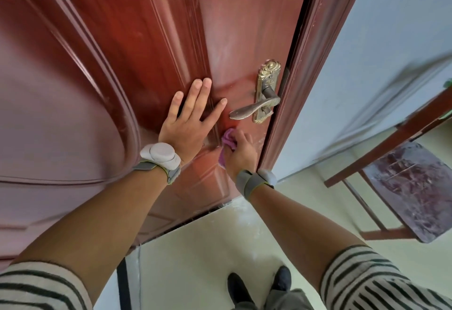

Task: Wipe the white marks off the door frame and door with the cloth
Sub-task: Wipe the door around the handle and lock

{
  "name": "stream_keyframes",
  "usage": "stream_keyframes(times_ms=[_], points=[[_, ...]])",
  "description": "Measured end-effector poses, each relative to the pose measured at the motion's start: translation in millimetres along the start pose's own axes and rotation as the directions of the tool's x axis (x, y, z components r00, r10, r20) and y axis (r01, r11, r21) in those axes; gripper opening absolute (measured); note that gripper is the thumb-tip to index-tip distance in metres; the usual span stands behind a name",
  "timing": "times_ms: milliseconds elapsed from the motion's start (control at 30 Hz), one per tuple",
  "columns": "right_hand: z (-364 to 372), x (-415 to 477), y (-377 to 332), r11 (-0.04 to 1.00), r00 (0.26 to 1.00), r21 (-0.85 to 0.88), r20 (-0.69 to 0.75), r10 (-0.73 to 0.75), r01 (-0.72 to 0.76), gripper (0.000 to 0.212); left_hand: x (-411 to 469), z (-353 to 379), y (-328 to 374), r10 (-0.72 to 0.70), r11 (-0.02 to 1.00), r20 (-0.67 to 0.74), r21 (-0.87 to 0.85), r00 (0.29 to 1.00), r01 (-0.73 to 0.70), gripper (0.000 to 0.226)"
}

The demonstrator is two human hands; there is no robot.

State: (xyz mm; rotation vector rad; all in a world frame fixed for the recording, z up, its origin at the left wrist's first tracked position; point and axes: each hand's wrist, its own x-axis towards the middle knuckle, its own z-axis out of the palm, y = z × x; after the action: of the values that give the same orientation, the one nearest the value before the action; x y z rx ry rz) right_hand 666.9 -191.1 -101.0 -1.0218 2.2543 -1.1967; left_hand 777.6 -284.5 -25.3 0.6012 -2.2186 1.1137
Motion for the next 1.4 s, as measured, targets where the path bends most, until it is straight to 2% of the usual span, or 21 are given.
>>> stream_keyframes(times_ms=[67, 100, 133, 233, 300, 367, 433, 500, 533, 600, 633, 700, 800, 867, 1000, 1067, 1133, 1167, 1300, 1333, 1400], points=[[9.5, -4.3, 10.4, 0.985, 0.97, -0.174, 0.24, 0.035, 0.008, 0.03, -0.2, 0.1, -1.0, 0.017, 1.0, -0.02, 0.005, 1.0, -0.016, 0.05], [10.6, -7.2, 17.4, 0.975, 0.946, -0.221, 0.314, 0.081, -0.011, 0.031, -0.5, 0.2, -1.3, 0.02, 1.0, -0.028, 0.002, 0.999, -0.02, 0.05], [9.4, -10.9, 23.1, 0.975, 0.944, -0.219, 0.31, 0.117, -0.049, 0.03, -0.9, 0.5, -1.7, 0.025, 1.0, -0.035, 0.002, 0.999, -0.025, 0.05], [-0.3, -16.3, 30.1, 0.983, 0.987, -0.134, 0.079, 0.139, -0.128, 0.027, -2.8, 2.0, -2.6, 0.017, 1.0, -0.047, 0.014, 0.999, -0.017, 0.05], [-4.6, -11.7, 27.0, 0.992, 0.991, -0.003, -0.053, 0.123, -0.123, 0.025, -2.4, 3.0, -2.1, 0.018, 1.0, -0.068, 0.004, 0.997, -0.018, 0.051], [-4.0, -3.9, 15.1, 0.988, 0.985, 0.111, -0.128, 0.118, -0.104, 0.022, -1.9, 2.8, -3.3, 0.018, 1.0, -0.087, 0.001, 0.996, -0.018, 0.05], [4.7, 1.1, 6.4, 0.982, 0.976, 0.129, -0.15, 0.16, -0.141, 0.018, -1.5, 4.3, -2.3, 0.019, 1.0, -0.099, -0.011, 0.995, -0.02, 0.049], [26.2, 1.6, 11.3, 0.971, 0.971, 0.062, -0.052, 0.234, -0.231, 0.019, -1.9, 6.4, -2.0, 0.019, 1.0, -0.11, -0.007, 0.994, -0.02, 0.05], [39.4, -1.1, 18.3, 0.96, 0.957, 0.005, 0.07, 0.28, -0.281, 0.021, -2.4, 7.8, -1.9, 0.019, 1.0, -0.113, -0.001, 0.993, -0.02, 0.051], [55.7, -13.0, 34.0, 0.939, 0.88, -0.121, 0.328, 0.344, -0.322, 0.026, -3.9, 9.6, -1.3, 0.024, 1.0, -0.113, 0.003, 0.993, -0.024, 0.054], [54.2, -18.4, 38.8, 0.934, 0.864, -0.142, 0.352, 0.358, -0.329, 0.025, -5.2, 10.2, -1.1, 0.026, 1.0, -0.111, 0.005, 0.993, -0.026, 0.054], [39.5, -18.5, 44.5, 0.925, 0.907, -0.043, 0.186, 0.378, -0.377, 0.022, -6.2, 11.3, 0.2, 0.023, 1.0, -0.118, 0.007, 0.993, -0.023, 0.053], [5.3, 3.1, 43.4, 0.888, 0.888, 0.249, -0.157, 0.431, -0.387, 0.023, -4.5, 10.5, 1.0, 0.008, 1.0, -0.131, -0.007, 0.991, -0.009, 0.048], [-5.0, 24.7, 36.0, 0.889, 0.878, 0.314, -0.237, 0.415, -0.335, 0.024, -4.7, 10.4, 1.9, 0.006, 1.0, -0.124, -0.009, 0.992, -0.007, 0.047], [1.9, 41.1, 19.4, 0.854, 0.842, 0.26, -0.195, 0.503, -0.45, 0.026, -5.0, 11.9, 2.8, 0.003, 1.0, -0.117, -0.002, 0.993, -0.004, 0.049], [11.1, 28.3, 25.5, 0.886, 0.899, 0.181, -0.024, 0.438, -0.427, 0.027, -4.5, 11.5, 4.1, -0.013, 1.0, -0.115, -0.006, 0.993, 0.012, 0.048], [17.5, 9.6, 41.9, 0.938, 0.926, 0.021, 0.165, 0.339, -0.347, 0.032, -5.6, 9.4, 5.7, -0.03, 0.999, -0.107, -0.015, 0.994, 0.029, 0.05], [15.1, 3.3, 49.1, 0.944, 0.931, -0.017, 0.16, 0.328, -0.33, 0.033, -5.9, 8.6, 6.5, -0.034, 0.999, -0.105, -0.016, 0.994, 0.032, 0.051], [2.2, 7.2, 40.0, 0.959, 0.953, 0.139, -0.143, 0.266, -0.246, 0.027, -4.5, 8.3, 6.3, -0.029, 1.0, -0.095, -0.005, 0.995, 0.029, 0.051], [6.7, 9.3, 31.9, 0.961, 0.956, 0.15, -0.149, 0.253, -0.231, 0.026, -3.9, 8.6, 6.1, -0.029, 1.0, -0.097, -0.007, 0.995, 0.029, 0.05], [17.6, 8.4, 22.9, 0.966, 0.97, 0.124, -0.059, 0.235, -0.227, 0.025, -3.5, 8.9, 6.2, -0.032, 0.999, -0.11, -0.003, 0.993, 0.032, 0.048]])
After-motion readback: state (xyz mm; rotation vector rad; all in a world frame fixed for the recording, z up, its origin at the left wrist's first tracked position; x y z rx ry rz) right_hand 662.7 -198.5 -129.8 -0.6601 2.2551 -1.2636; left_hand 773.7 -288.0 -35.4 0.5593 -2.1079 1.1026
